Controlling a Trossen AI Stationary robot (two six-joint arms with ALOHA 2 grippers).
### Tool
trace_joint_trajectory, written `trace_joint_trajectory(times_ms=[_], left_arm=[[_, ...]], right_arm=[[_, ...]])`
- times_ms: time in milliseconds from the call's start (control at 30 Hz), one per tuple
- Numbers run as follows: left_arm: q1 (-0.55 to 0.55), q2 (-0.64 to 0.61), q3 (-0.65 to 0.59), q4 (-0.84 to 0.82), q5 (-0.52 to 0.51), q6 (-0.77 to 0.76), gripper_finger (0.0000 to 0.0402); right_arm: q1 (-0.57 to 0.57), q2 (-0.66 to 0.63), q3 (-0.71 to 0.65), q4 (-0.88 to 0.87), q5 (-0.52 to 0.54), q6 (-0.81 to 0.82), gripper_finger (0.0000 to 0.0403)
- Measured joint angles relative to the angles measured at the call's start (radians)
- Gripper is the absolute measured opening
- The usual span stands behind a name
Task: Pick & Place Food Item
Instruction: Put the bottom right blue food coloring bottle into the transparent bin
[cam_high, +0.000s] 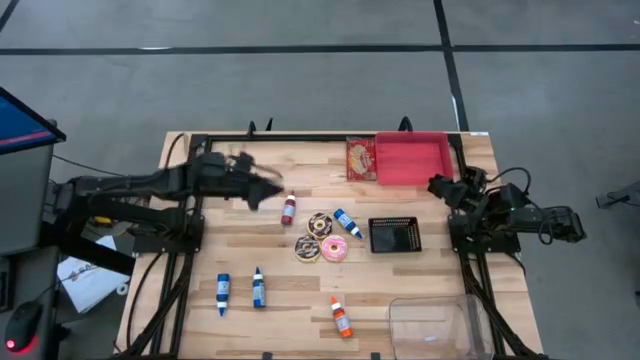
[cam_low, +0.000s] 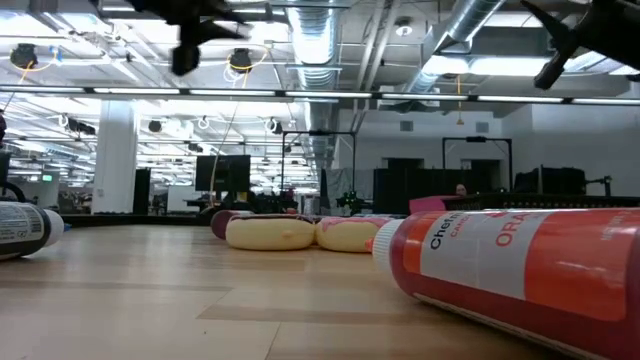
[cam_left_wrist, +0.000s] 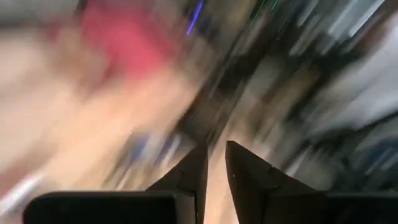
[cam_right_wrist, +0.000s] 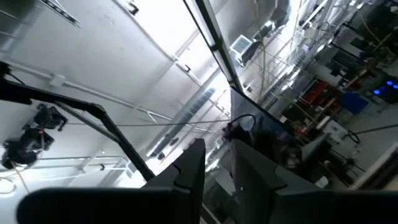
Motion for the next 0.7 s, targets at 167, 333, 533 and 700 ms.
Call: trace_joint_trajectory(times_ms=[167, 333, 533, 700], left_arm=[[-0.053, 0.112, 0.19, -0.558, 0.136, 0.047, 0.0074], [-0.187, 0.157, 0.155, -0.736, 0.282, -0.255, 0.0125], [-0.367, 0.166, 0.053, -0.644, 0.208, -0.657, 0.0204], [-0.469, 0.195, -0.04, -0.412, 0.144, -0.92, 0.0251]], right_arm=[[0.0, 0.001, 0.01, -0.002, 0.002, 0.025, 0.0071], [0.006, 0.001, 0.01, -0.004, 0.002, 0.062, 0.0071], [0.053, 0.001, 0.011, -0.005, 0.029, 0.054, 0.0071], [0.099, 0.001, 0.011, -0.007, 0.086, 0.046, 0.0071]])
